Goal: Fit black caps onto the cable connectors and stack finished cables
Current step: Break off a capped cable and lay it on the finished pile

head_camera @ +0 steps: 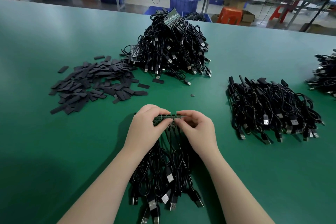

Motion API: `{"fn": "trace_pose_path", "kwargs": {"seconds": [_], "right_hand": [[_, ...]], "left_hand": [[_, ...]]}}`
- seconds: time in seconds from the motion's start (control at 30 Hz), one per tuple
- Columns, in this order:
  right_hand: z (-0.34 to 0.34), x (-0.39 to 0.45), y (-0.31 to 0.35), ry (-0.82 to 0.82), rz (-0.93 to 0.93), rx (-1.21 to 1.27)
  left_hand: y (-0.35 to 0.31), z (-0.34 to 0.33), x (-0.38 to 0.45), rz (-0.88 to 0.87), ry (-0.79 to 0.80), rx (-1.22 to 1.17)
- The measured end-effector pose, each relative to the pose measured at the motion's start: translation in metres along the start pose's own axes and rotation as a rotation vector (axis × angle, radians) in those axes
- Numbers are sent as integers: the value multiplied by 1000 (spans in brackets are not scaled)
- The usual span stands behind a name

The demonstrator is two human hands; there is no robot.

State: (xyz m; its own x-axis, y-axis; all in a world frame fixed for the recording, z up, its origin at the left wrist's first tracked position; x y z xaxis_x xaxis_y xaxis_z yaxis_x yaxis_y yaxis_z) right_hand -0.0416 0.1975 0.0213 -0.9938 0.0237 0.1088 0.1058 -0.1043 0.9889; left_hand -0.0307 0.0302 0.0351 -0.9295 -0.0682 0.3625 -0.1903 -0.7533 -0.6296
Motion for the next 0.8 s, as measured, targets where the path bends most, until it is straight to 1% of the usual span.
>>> {"fn": "trace_pose_path", "kwargs": {"seconds": [0.07, 0.17, 0.3, 0.37, 0.57, 0.8], "right_hand": [[1, -1, 2, -6, 19, 48], [-2, -3, 5, 0, 50, 40], [-3, -5, 9, -7, 90, -36], [-2, -7, 11, -6, 112, -64], [-5, -8, 13, -37, 204, -189], [-6, -6, 8, -38, 217, -199]], "left_hand": [[2, 2, 1, 19, -8, -51], [5, 6, 1, 36, -2, -122], [7, 4, 0, 74, 79, -160], [5, 1, -2, 79, 103, -163], [3, 2, -2, 78, 86, -150], [3, 2, -1, 66, 79, -152]]}}
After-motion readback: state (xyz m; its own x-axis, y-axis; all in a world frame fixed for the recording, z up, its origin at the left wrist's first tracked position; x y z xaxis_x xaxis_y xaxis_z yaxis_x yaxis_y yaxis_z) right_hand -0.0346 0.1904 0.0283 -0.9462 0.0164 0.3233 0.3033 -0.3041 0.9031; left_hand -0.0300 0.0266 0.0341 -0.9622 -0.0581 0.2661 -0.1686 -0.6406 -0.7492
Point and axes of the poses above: each hand's wrist, its own x-axis towards the middle knuckle, its own z-axis out of the back of the hand, y = z × x, the point moved 7 cm from there along x, towards the middle knuckle, and after that the axes turned 10 degrees about x, right-handed, at the moved point
